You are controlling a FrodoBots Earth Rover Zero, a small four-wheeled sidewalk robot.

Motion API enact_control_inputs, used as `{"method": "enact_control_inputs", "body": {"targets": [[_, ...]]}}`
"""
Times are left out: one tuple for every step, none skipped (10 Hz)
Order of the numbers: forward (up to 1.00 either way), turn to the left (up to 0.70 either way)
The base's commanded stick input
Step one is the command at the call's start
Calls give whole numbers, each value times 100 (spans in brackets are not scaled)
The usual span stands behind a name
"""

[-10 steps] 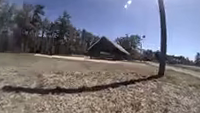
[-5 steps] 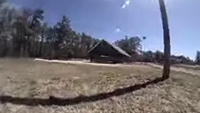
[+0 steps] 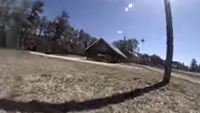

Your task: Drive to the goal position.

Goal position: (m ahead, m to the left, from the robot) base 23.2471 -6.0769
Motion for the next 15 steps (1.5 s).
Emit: {"method": "enact_control_inputs", "body": {"targets": [[70,-27],[70,0],[70,-15],[70,-27],[70,-35],[70,-35],[70,-35],[70,-13],[70,0],[70,0],[70,0],[70,-3],[70,-18],[70,-35],[70,-35]]}}
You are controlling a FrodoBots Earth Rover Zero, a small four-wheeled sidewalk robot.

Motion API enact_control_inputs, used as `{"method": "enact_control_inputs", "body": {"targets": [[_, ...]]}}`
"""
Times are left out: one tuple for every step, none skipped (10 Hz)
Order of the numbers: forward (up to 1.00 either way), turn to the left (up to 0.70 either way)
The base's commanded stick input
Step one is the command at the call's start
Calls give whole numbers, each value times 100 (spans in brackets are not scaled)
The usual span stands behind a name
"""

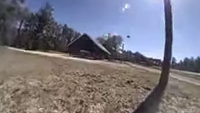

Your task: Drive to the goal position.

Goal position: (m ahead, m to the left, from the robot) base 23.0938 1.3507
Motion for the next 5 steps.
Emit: {"method": "enact_control_inputs", "body": {"targets": [[70,-35],[70,-30],[70,0],[70,0],[70,0]]}}
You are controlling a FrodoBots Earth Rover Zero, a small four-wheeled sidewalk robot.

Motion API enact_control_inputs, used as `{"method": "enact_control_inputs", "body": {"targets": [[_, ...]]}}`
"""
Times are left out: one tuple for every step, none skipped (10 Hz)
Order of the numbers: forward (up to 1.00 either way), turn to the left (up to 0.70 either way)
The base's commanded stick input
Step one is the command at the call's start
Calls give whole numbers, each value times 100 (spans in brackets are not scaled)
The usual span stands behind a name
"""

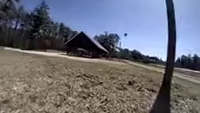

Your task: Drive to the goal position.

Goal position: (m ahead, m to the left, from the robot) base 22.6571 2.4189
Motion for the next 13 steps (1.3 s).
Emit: {"method": "enact_control_inputs", "body": {"targets": [[70,0],[70,-19],[70,-33],[70,-35],[70,-19],[70,-3],[70,0],[70,0],[70,-15],[70,-35],[70,-35],[70,-35],[70,-35]]}}
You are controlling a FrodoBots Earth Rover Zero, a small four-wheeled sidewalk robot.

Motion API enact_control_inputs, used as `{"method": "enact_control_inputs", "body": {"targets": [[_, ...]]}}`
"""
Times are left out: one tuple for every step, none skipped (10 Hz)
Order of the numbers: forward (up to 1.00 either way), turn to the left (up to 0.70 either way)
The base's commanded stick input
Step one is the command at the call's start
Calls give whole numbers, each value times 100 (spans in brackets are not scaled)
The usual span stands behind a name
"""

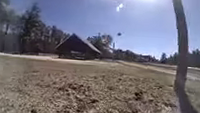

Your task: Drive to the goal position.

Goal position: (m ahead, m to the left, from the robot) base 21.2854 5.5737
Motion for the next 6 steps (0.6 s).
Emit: {"method": "enact_control_inputs", "body": {"targets": [[70,-35],[70,-35],[70,-35],[70,-10],[70,0],[70,0]]}}
